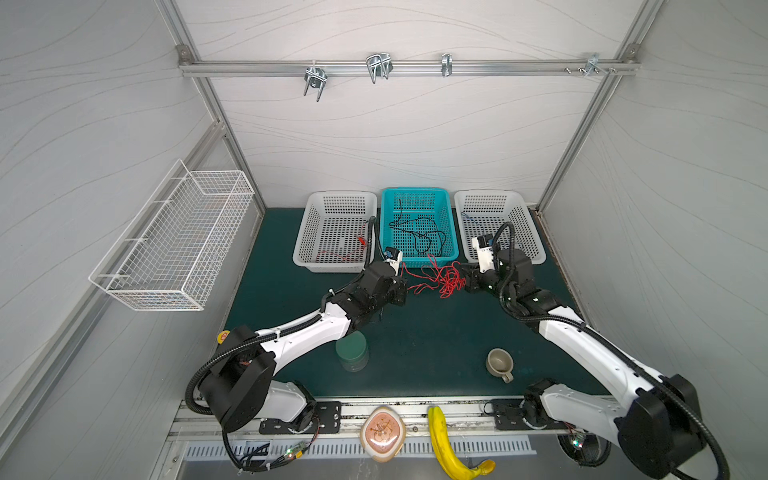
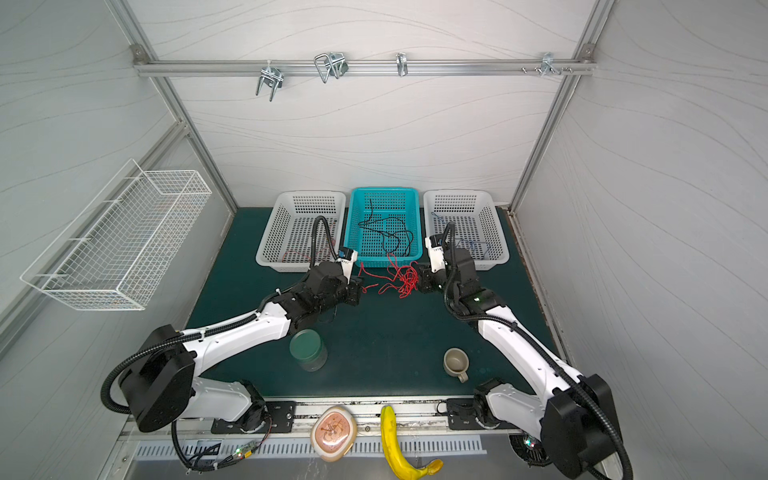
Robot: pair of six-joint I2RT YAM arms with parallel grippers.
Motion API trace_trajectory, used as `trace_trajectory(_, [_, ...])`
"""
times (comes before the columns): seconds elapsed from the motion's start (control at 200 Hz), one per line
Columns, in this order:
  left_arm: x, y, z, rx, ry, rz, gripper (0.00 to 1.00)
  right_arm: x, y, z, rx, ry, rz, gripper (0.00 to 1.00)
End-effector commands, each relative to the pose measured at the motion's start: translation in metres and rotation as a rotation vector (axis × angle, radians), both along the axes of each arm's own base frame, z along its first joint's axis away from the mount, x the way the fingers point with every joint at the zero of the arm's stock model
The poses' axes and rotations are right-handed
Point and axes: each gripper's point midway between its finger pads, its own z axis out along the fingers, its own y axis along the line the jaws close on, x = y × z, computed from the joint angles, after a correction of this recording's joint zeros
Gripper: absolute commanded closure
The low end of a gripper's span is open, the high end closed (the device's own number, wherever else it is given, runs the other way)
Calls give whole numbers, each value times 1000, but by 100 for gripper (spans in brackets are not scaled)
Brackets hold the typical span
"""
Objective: Untangle the cables
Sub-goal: 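Lift the red tangle with the right gripper while the left grasps a loose strand, then pull the red strand away with the left gripper while the right holds the tangle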
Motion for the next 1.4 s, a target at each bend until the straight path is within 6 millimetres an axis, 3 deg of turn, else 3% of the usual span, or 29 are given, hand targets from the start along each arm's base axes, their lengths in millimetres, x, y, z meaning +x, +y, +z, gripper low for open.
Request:
trace_trajectory(0.0, [7,30,11,68,-67,126,100,12,-31,-17,-112,44,-167,100])
trace_trajectory(0.255, [7,68,25,125,-112,249,100,20,-61,-51,-181,149,-293,100])
trace_trajectory(0.51, [5,119,36,115,-118,394,100,17,-92,-78,-243,255,-388,100])
trace_trajectory(0.655, [0,133,44,113,-142,423,100,15,-97,-89,-267,282,-402,100])
trace_trajectory(0.901, [-8,155,55,130,-165,473,100,15,-125,-110,-308,373,-534,100])
trace_trajectory(1.241, [-15,174,69,131,-177,524,100,23,-116,-113,-287,405,-499,100])
trace_trajectory(1.396, [-13,161,70,88,-168,456,100,28,-88,-96,-183,355,-374,100])
